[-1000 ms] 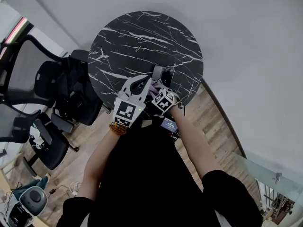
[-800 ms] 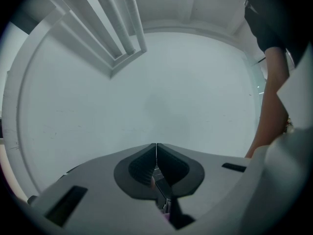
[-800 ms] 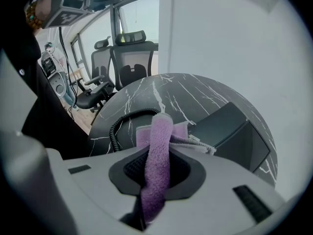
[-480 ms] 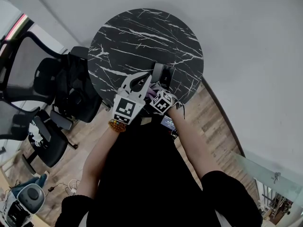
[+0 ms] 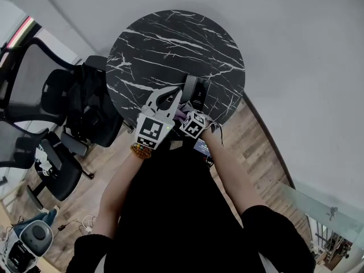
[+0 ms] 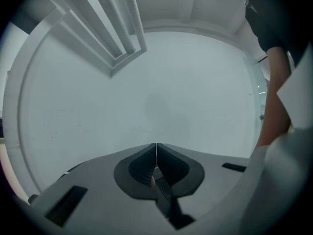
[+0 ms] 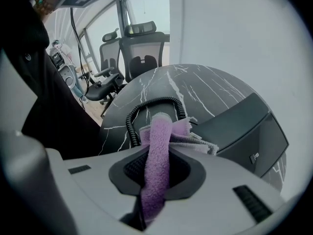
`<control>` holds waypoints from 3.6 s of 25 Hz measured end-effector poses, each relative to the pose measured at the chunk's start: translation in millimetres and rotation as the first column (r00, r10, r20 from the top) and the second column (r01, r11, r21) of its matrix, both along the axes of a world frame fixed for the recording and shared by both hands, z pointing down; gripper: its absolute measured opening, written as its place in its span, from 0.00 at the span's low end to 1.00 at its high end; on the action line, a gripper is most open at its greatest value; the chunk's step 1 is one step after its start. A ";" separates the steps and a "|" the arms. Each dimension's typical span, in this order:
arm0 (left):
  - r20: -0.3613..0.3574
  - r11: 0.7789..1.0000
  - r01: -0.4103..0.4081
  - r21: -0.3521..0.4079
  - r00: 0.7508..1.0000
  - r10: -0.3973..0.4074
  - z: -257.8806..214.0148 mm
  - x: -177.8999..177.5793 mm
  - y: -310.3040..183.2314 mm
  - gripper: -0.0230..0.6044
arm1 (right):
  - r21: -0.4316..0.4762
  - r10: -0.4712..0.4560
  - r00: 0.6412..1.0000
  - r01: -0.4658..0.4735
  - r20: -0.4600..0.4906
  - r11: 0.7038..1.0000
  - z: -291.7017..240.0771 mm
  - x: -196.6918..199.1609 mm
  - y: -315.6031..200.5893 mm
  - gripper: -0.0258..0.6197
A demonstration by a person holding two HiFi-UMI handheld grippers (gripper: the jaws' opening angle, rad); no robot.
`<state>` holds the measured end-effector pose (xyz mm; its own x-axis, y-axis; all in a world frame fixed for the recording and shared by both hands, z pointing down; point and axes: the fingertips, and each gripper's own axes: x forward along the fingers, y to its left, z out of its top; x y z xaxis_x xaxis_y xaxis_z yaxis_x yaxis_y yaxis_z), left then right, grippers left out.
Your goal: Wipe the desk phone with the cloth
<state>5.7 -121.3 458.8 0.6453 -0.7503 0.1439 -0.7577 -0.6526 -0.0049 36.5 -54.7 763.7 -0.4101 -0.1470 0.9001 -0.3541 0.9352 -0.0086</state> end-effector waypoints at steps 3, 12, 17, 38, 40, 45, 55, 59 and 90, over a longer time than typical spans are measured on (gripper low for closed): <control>-0.005 1.000 0.005 0.012 1.000 -0.005 -2.8 -1.3 -0.7 0.06 | 0.028 -0.033 0.999 0.033 0.000 0.999 -2.4 -0.4 0.7 0.13; -0.042 0.999 0.004 0.042 0.999 -0.002 -11.0 -2.8 -1.5 0.06 | 0.216 -0.116 0.973 0.072 0.197 0.974 -75.0 -4.5 -15.5 0.14; -0.047 0.999 -0.008 0.042 0.999 0.010 -10.0 3.6 -1.7 0.06 | 0.368 -0.078 0.968 -0.017 0.240 0.930 -128.2 18.6 -68.3 0.13; -0.016 1.000 -0.010 0.021 1.000 0.011 -0.2 1.3 -0.1 0.06 | 0.409 0.056 0.998 -0.043 -0.021 0.912 -103.9 75.5 -175.4 0.13; -0.013 1.000 -0.015 0.020 1.000 0.015 -0.1 2.0 0.9 0.06 | 0.379 0.053 0.998 -0.039 -0.026 0.925 -98.9 74.2 -172.6 0.13; -0.007 1.000 -0.015 0.014 1.000 0.015 1.8 -0.5 0.0 0.06 | 0.320 0.023 0.999 -0.007 -0.047 0.948 -90.1 69.5 -168.8 0.13; -0.011 1.000 -0.009 0.013 1.000 0.009 2.8 -1.7 -0.9 0.06 | 0.215 -0.030 0.993 0.055 -0.117 0.975 -70.1 60.3 -153.0 0.13; -0.010 1.000 -0.013 0.016 1.000 0.013 2.4 -1.2 -1.0 0.06 | 0.204 -0.016 0.994 0.038 -0.111 0.978 -70.3 61.5 -153.6 0.13; -0.008 1.000 -0.024 0.016 1.000 0.024 3.9 0.0 -2.0 0.06 | 0.172 -0.064 0.991 0.084 -0.116 0.982 -57.7 56.8 -130.5 0.13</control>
<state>5.7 -123.3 462.7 0.6640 -0.7369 0.1267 -0.7421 -0.6702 -0.0087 93.4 -185.2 706.0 -0.3265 -0.2801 0.9027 -0.2738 0.9422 0.1933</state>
